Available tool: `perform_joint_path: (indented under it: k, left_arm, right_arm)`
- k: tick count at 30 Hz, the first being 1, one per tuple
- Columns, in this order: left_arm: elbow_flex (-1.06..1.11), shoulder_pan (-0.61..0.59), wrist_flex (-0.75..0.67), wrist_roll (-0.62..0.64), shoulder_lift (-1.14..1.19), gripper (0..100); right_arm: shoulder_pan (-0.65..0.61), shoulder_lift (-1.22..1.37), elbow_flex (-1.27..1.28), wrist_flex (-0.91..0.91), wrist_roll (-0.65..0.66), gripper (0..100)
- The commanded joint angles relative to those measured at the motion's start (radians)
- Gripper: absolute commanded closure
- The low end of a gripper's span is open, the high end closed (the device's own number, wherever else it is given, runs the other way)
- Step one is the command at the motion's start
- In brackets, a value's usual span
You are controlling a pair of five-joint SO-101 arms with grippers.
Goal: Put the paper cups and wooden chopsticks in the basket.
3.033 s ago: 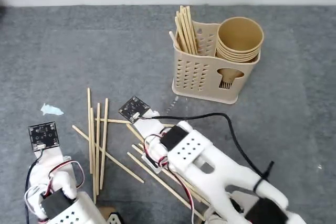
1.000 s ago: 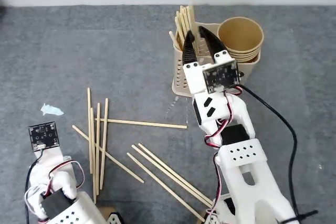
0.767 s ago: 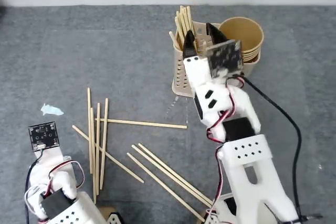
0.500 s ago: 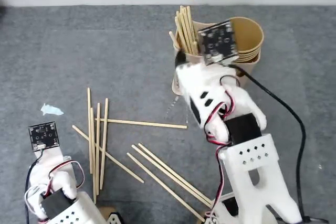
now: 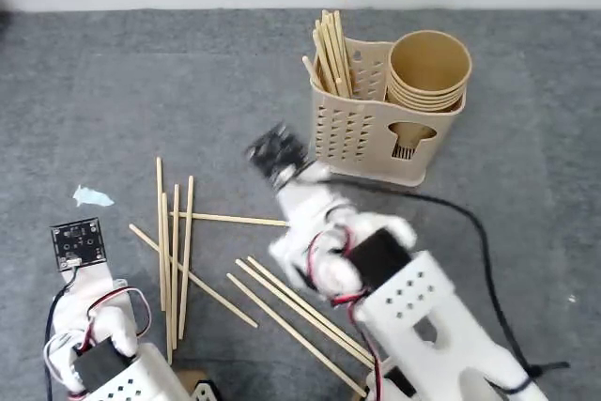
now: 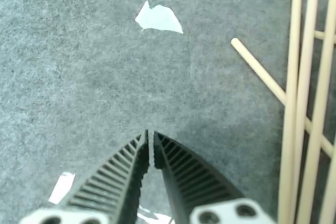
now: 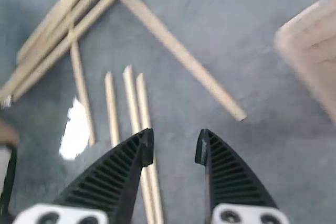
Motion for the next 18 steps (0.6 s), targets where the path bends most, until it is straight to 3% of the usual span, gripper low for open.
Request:
perform_joint_path:
  k: [1, 7, 14, 18]
  left_arm:
    - [-0.005, 0.002, -0.023, 0.008, -0.015, 98]
    - [-0.005, 0.002, -0.023, 0.008, -0.015, 98]
    - [-0.005, 0.002, -0.023, 0.008, -0.015, 98]
    - [-0.005, 0.002, -0.023, 0.008, -0.015, 98]
  right_arm:
    - [-0.074, -0.022, 0.091, -0.051, -0.008, 85.8]
    - [-0.154, -0.001, 0.190, -0.170, -0.009, 85.8]
    - [-0.173, 0.217, 0.186, -0.268, -0.037, 85.3]
    - [-0.173, 0.340, 0.146, -0.277, -0.052, 79.0]
